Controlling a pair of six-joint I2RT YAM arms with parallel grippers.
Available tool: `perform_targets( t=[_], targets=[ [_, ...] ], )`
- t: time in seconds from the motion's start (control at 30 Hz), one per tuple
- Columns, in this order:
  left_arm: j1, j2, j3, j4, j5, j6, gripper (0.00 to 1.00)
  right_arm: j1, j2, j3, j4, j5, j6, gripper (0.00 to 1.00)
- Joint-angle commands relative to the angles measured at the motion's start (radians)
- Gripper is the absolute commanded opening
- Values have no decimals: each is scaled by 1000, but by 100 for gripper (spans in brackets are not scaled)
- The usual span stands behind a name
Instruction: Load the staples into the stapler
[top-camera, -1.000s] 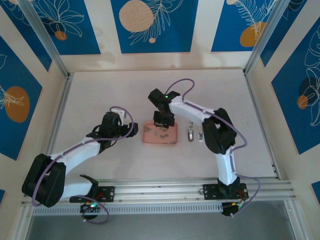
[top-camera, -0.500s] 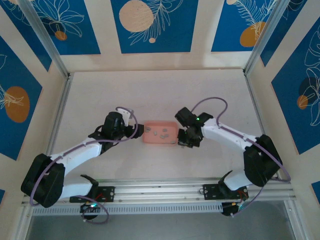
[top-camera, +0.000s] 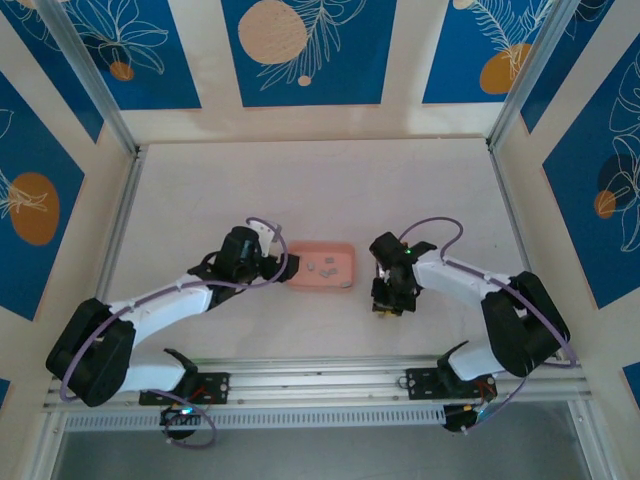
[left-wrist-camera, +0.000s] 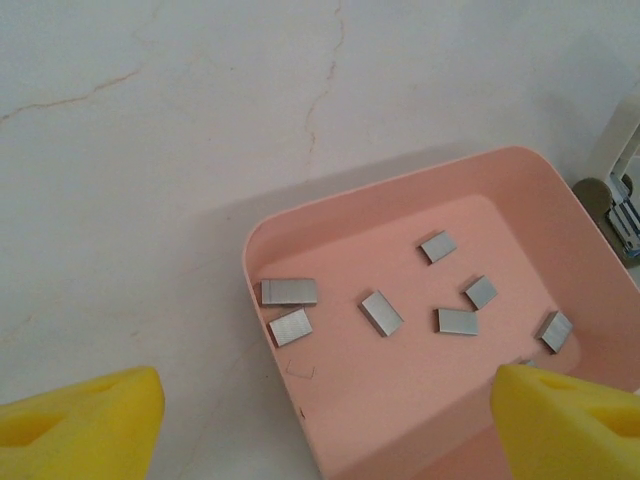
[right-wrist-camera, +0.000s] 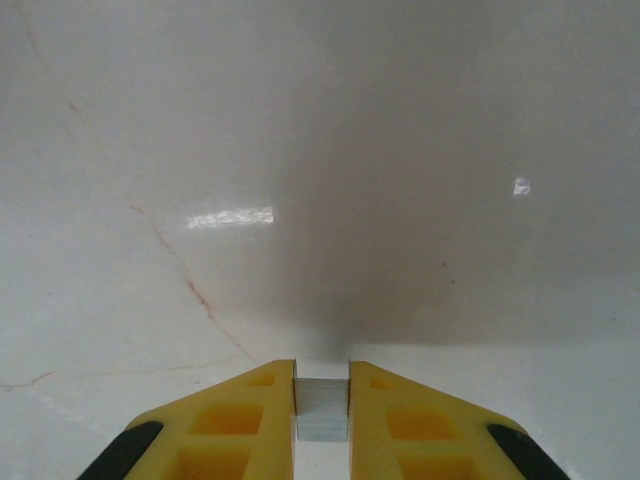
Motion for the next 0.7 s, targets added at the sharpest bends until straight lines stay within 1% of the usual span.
perform_targets(
  t=[0.0, 0.2, 0.27, 0.37, 0.43, 0.57, 0.67],
  targets=[
    [-9, 6, 32, 12, -21, 25, 85, -8, 23, 23, -7, -25, -64, 18],
    [-11, 1, 28, 9, -27, 11, 85, -11, 71, 34, -5, -29, -88, 19],
    [-11, 1, 23, 15, -26, -3, 86, -10, 83, 43, -17, -29, -92, 23],
    [-12, 1, 16, 20, -24, -16, 86, -5, 81, 66, -50, -36, -101, 32],
    [-14, -4, 18, 13, -25, -15, 86, -6, 67, 94, -87, -38, -104, 35],
    [-15, -19, 16, 0, -29, -10, 86, -49, 49, 142, -151, -74, -104, 35],
    [-16, -26, 13, -5, -33, -3, 87, -71, 51, 165, -169, -95, -118, 33]
  ],
)
